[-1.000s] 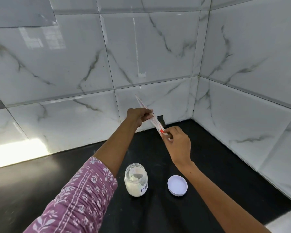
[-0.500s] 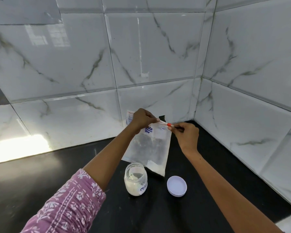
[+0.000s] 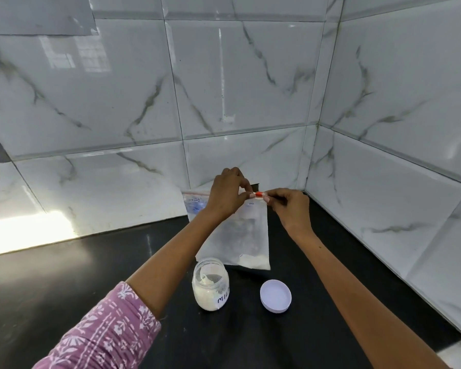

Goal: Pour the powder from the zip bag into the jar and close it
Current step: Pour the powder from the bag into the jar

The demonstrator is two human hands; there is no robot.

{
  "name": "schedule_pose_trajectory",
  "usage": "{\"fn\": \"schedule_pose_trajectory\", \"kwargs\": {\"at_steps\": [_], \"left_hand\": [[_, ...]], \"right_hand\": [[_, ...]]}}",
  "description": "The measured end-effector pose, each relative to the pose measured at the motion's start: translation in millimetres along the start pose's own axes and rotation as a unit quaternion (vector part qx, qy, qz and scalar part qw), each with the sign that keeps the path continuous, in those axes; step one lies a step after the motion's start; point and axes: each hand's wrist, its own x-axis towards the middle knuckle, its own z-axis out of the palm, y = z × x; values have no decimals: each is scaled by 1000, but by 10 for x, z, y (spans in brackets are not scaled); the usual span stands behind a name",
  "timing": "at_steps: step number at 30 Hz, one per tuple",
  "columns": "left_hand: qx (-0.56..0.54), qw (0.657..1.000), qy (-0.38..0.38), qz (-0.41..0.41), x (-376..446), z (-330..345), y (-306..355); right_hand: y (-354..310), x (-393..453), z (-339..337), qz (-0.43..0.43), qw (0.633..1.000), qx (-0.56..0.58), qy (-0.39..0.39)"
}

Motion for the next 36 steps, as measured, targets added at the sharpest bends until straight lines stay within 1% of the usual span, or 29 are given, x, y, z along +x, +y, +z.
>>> {"fn": "schedule_pose_trajectory", "kwargs": {"at_steps": [5, 9, 11, 15, 17, 20, 23, 27, 29, 31, 34, 36], "left_hand": [[-31, 1000, 4, 2, -15, 43, -27], [-55, 998, 3, -9, -57, 81, -78], [-82, 997, 9, -6, -66, 80, -81], [-82, 996, 23, 2, -61, 66, -58], [-100, 995, 28, 8, -77, 64, -45], [-106, 994, 31, 7, -95, 77, -48], [-113, 993, 26, 17, -108, 96, -38], [-108, 993, 28, 31, -100, 84, -99], [-102, 993, 27, 43, -77, 58, -105], [-131, 990, 39, 44, -45, 19, -73], [-187, 980, 70, 12, 25, -61, 6], [-199, 976, 90, 2, 92, -117, 64]], "right_hand": [[35, 36, -23, -3, 1000, -28, 2], [45, -3, -11, -11, 999, -39, -22], [43, 3, -20, -13, 999, -34, -10], [12, 15, -33, -14, 999, -23, -22], [7, 23, -48, -11, 1000, -19, -9], [2, 5, -46, -11, 999, -18, -29], [28, 7, -52, -3, 1000, -11, -7], [56, 7, -61, -5, 1000, -5, -4], [32, 26, -59, -8, 1000, 6, 3], [0, 79, -64, -6, 999, 38, 6], [1, 132, -87, 12, 995, 101, 20], [97, 101, -119, 31, 993, 106, 28]]}}
